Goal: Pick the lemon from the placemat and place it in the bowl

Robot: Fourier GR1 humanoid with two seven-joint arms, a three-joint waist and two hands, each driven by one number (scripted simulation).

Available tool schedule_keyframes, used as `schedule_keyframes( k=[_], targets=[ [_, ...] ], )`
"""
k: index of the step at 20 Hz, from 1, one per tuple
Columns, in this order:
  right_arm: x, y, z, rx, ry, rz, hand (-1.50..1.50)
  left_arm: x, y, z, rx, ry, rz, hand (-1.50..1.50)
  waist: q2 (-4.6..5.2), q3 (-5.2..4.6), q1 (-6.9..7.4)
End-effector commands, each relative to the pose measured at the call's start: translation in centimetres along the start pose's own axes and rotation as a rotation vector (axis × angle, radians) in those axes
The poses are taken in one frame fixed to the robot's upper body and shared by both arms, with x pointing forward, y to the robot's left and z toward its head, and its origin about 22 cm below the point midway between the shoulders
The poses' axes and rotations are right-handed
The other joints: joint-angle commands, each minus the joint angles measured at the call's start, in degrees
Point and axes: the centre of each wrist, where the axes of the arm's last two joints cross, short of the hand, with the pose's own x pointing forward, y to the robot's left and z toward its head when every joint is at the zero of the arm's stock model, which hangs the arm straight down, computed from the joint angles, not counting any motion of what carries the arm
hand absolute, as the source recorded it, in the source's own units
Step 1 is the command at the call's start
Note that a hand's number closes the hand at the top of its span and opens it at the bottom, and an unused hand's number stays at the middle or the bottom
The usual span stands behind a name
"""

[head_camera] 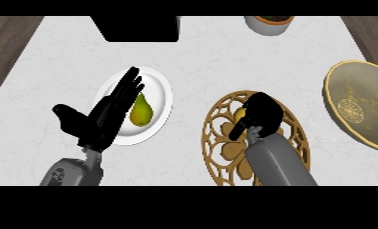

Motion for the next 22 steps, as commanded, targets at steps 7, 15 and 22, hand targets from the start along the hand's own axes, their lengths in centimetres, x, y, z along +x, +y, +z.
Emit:
schedule_keyframes(
  k=[7,15,22],
  targets=[
    [-4.1,1.2,-2.8,0.065,-0.123,0.14,1.5,-0.4,-0.9,-0.3,0.018,-0.002,-0.003,0.0,0.55,0.31,-0.08],
    [-6.3,-0.7,1.5,-0.114,-0.13,0.238,1.5,0.2,0.4,1.0,0.013,0.006,-0.003,0.0,0.19,0.27,-0.33],
    [-4.3,-8.2,8.2,-0.299,-0.183,0.041,1.5,0.0,1.6,0.3,0.027,0.011,0.001,0.0,0.1,0.24,-0.53]
  ],
)
